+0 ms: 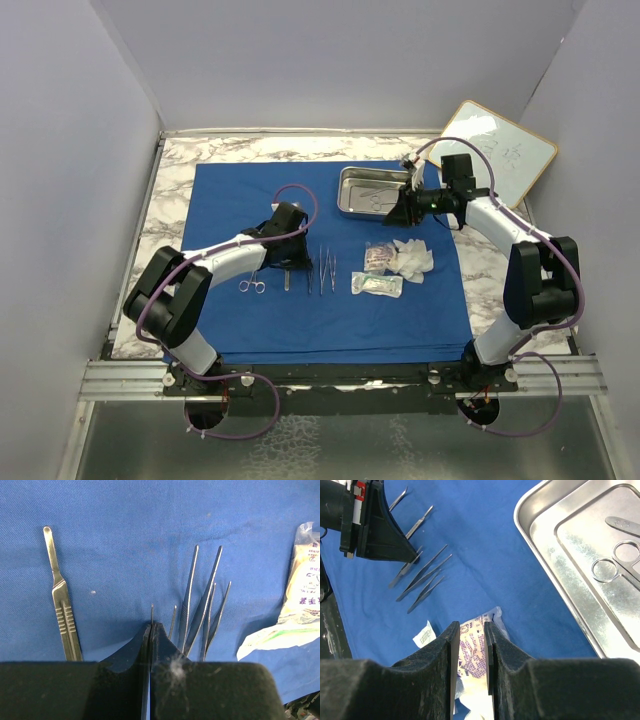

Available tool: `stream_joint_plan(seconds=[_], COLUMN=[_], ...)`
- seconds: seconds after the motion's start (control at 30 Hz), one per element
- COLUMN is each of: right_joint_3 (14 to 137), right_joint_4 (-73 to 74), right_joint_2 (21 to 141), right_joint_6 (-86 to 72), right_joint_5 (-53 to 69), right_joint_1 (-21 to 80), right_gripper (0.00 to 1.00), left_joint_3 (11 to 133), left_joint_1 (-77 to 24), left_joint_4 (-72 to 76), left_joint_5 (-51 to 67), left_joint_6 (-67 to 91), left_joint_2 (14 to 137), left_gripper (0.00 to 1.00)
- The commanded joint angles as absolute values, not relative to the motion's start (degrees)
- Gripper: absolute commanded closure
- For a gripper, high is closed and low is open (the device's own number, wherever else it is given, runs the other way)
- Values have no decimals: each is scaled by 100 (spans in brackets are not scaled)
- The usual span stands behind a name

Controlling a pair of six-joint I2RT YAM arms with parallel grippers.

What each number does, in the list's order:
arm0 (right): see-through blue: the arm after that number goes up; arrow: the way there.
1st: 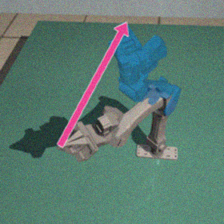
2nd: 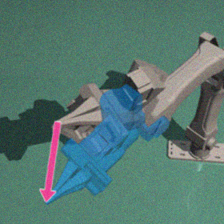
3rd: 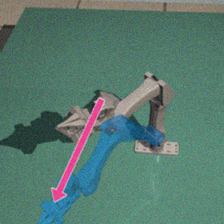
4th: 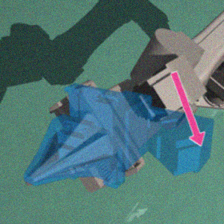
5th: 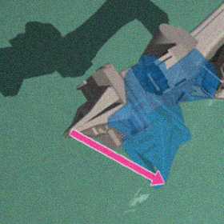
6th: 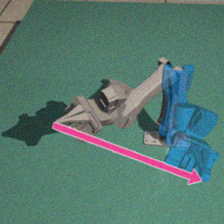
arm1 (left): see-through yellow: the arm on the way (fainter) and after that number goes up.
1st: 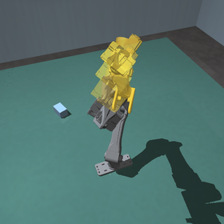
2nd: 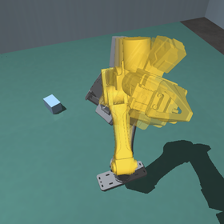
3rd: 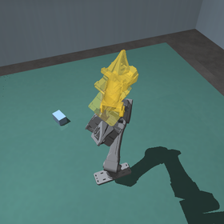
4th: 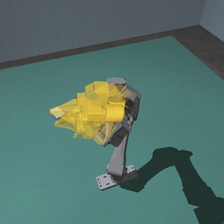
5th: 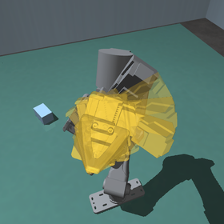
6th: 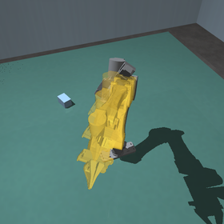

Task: Open and lay out the surgical kit
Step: Place the medical item in the surgical kit.

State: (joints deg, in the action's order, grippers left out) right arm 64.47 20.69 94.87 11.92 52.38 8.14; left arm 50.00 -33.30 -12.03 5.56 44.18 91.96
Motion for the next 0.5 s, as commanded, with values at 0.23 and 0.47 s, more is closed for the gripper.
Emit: stream_joint_plan(seconds=[0.23,0.47], right_joint_3=[6407,6407], right_joint_4=[1881,1881], right_joint_2=[9468,9489], right_joint_6=[1248,1231], right_joint_5=[5414,5431], right_joint_1=[790,780], right_gripper=[73,73], left_joint_3=[4811,4749], left_joint_1=[-3287,-3293], left_joint_4=[-889,-799], left_joint_5=[667,669], left_joint_6=[4491,4487], left_joint_2=[9254,9279], left_gripper=[100,99])
